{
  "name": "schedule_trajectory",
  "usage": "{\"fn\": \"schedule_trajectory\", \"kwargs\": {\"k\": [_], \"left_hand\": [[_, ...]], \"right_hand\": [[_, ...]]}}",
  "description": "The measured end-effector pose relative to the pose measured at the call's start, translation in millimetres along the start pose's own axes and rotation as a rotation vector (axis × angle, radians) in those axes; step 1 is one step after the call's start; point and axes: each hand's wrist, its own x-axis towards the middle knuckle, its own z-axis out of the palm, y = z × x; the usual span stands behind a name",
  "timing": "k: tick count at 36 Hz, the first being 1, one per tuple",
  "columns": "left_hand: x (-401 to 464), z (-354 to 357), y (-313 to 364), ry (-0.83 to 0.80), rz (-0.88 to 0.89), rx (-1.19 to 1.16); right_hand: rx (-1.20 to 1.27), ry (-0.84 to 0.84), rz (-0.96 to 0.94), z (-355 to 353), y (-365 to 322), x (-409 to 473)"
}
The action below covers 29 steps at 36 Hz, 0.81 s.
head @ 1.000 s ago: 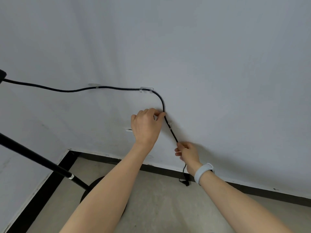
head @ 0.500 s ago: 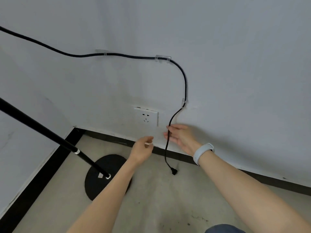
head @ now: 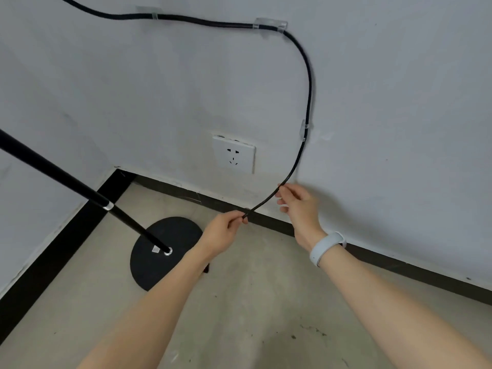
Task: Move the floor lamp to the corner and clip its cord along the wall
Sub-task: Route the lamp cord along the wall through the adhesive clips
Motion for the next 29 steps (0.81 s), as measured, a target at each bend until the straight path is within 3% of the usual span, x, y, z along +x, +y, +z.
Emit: {"fn": "schedule_trajectory", "kwargs": {"k": [5,10,15,21,25,29], "left_hand": [[9,9,3,0.035,0.087,0.203],[4,0,10,-0.074,0.035,0.204],[4,-21,13,-0.149,-0.084,0.093],[11,-33,-17,-0.272,-0.162,0.154],[21,-32,-41,-0.232,-0.103,0.264],[37,-23,-47,-0.155,0.065,0.372]], "right_hand": [[-0.196,-0.244,-0.072,3,24,-6],[-0.372,-0.26,-0.114,-9,29,-6],[-0.213,-0.168,0.034,-19,23,0],[-0.091,-0.018,0.137,-25,26,15],[0.043,0.06,0.143,-33,31,21],[0.123,0.001,0.199,-28,45,18]]}}
